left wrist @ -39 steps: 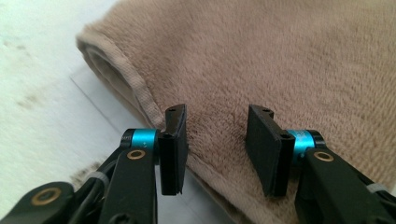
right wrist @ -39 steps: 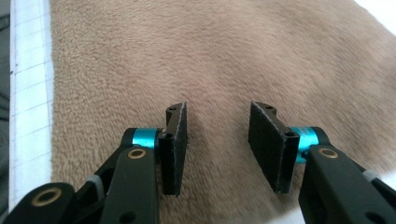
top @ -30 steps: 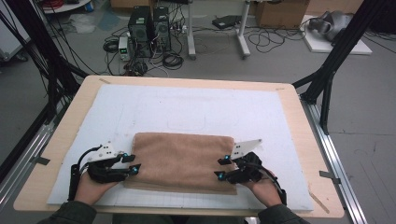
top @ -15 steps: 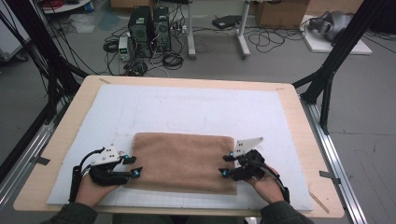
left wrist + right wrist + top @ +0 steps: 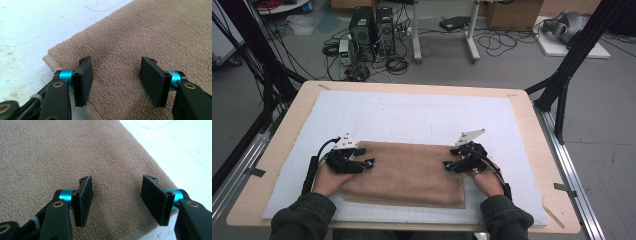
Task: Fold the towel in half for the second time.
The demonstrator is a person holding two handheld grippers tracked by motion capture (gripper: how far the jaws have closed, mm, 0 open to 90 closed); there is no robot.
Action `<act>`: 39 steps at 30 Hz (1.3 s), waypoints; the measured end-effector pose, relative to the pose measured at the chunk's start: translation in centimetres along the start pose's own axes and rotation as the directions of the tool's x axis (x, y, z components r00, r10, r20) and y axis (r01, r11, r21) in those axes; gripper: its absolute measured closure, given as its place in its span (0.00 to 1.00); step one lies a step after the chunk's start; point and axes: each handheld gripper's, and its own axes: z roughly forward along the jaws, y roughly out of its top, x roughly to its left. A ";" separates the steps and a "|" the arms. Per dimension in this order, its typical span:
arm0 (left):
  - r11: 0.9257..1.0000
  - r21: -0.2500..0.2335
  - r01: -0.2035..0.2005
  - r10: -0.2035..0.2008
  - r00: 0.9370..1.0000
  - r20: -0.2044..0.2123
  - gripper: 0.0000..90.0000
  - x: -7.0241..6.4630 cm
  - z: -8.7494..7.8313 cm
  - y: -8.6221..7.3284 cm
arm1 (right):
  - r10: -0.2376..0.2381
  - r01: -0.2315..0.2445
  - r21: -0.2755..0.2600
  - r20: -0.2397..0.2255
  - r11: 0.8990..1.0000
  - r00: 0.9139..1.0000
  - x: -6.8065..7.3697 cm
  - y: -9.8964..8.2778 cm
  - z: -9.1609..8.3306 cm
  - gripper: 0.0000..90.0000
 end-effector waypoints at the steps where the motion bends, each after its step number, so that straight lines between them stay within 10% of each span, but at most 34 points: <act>1: 1.000 -0.001 -0.005 0.005 1.000 -0.005 0.47 -0.1 -0.2 0.1 | 0.002 -0.002 -0.002 -0.001 1.000 1.000 0.0 -0.1 -0.1 0.46; 6: 0.998 -0.063 0.002 -0.003 1.000 -0.023 0.45 0.3 -1.4 0.6 | 0.003 -0.002 -0.028 0.030 1.000 1.000 -0.1 0.1 -1.3 0.43; 10: 0.992 -0.091 0.089 -0.090 0.996 -0.007 0.47 1.9 -1.4 0.7 | 0.043 -0.041 -0.027 0.076 0.999 0.996 -1.4 0.6 -2.0 0.40; 19: 0.985 -0.034 0.167 -0.168 0.985 -0.032 0.43 3.3 0.8 0.0 | 0.099 -0.101 0.021 0.077 0.995 0.992 -3.0 0.6 -0.5 0.38; 27: 0.979 -0.034 0.200 -0.200 0.980 0.011 0.62 3.4 0.7 -0.2 | 0.133 -0.132 0.036 -0.044 0.991 0.990 -3.2 0.3 0.1 0.78; 31: 0.983 -0.036 0.182 -0.181 0.983 0.011 0.82 3.0 0.4 0.1 | 0.118 -0.118 0.033 -0.025 0.992 0.993 -3.0 0.7 -0.4 0.87; 39: 0.976 -0.125 0.178 -0.188 0.980 -0.070 0.86 3.1 -0.4 2.2 | 0.112 -0.111 -0.015 0.024 0.994 0.993 -3.7 2.7 -1.5 0.90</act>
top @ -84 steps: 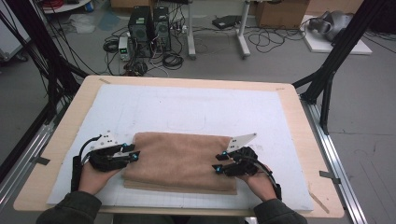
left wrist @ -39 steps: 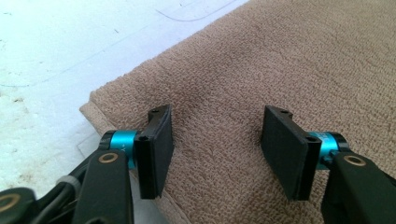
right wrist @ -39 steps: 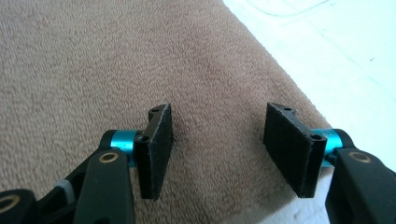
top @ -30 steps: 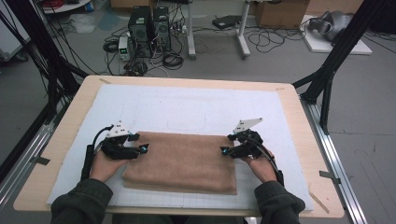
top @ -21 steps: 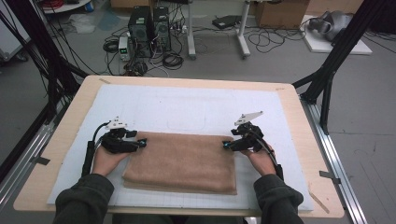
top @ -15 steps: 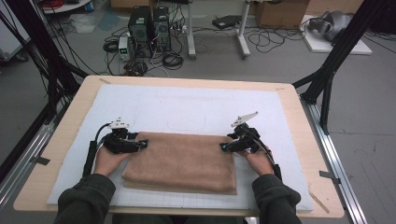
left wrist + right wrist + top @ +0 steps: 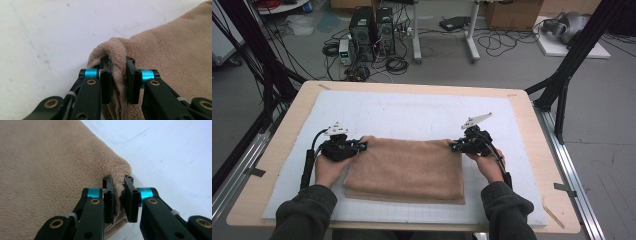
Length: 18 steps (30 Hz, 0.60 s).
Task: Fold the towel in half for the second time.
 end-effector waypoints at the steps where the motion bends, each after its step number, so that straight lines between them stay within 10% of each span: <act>1: 1.000 -0.006 -0.008 0.008 1.000 -0.007 0.86 0.1 0.0 0.6 | -0.007 0.007 -0.002 0.014 1.000 1.000 -0.2 0.4 -0.1 0.90; 9: 0.995 -0.095 -0.015 0.007 0.997 -0.079 0.84 1.9 0.8 5.7 | -0.025 0.035 -0.065 0.151 0.997 0.988 -2.9 5.4 -1.2 0.83; 12: 0.995 -0.089 0.046 -0.059 0.987 -0.147 0.52 3.0 1.3 6.4 | 0.051 -0.033 -0.084 0.227 0.996 0.973 -4.1 6.1 -0.7 0.54; 18: 1.000 -0.025 -0.008 0.007 0.998 -0.066 0.48 2.4 0.5 4.3 | 0.031 -0.032 0.007 0.137 0.999 0.990 -2.6 4.7 0.3 0.51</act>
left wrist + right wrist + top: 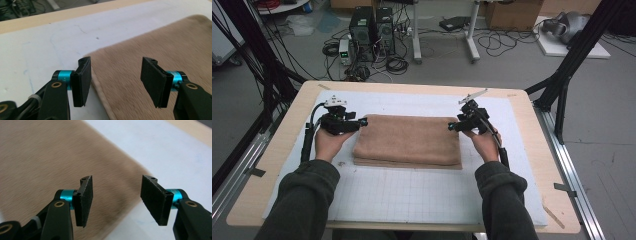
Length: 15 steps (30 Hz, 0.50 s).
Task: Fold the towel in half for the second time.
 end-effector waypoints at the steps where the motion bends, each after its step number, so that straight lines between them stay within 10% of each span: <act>1: 1.000 0.001 -0.003 0.003 1.000 0.009 0.49 -0.3 -0.2 -0.6 | -0.017 0.017 -0.021 0.001 1.000 1.000 0.6 -0.4 -0.2 0.51; 15: 0.984 0.104 -0.144 0.131 0.983 0.127 0.72 -4.0 -2.2 -7.1 | -0.071 0.068 -0.036 -0.106 0.997 0.992 5.2 -5.9 -0.1 0.55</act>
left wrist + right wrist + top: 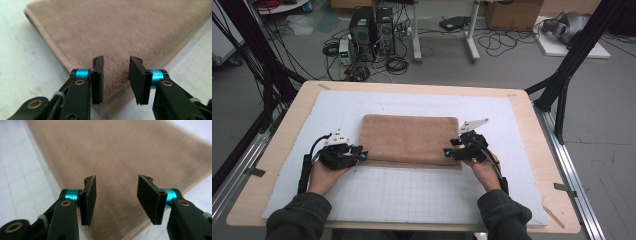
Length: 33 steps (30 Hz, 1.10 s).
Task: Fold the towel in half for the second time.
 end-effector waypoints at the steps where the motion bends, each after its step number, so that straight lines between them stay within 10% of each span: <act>1: 1.000 0.004 -0.004 0.004 1.000 0.000 0.72 -0.1 0.1 -0.3 | 0.002 -0.002 0.011 0.002 1.000 1.000 0.2 -0.4 0.3 0.55; 11: 1.000 -0.028 -0.003 0.003 1.000 0.001 0.66 -0.4 0.2 -0.9 | 0.017 -0.017 0.001 0.016 1.000 1.000 0.3 -1.8 0.6 0.52; 25: 0.996 -0.071 0.062 -0.060 0.998 0.022 0.20 -1.3 -1.3 -0.6 | 0.047 -0.044 -0.084 0.034 0.995 0.998 1.3 -1.7 -1.8 0.21; 33: 0.995 -0.081 0.055 -0.053 0.998 0.016 0.10 -1.8 -2.7 -1.2 | 0.051 -0.045 -0.110 0.047 0.993 0.998 1.9 -2.3 -3.3 0.14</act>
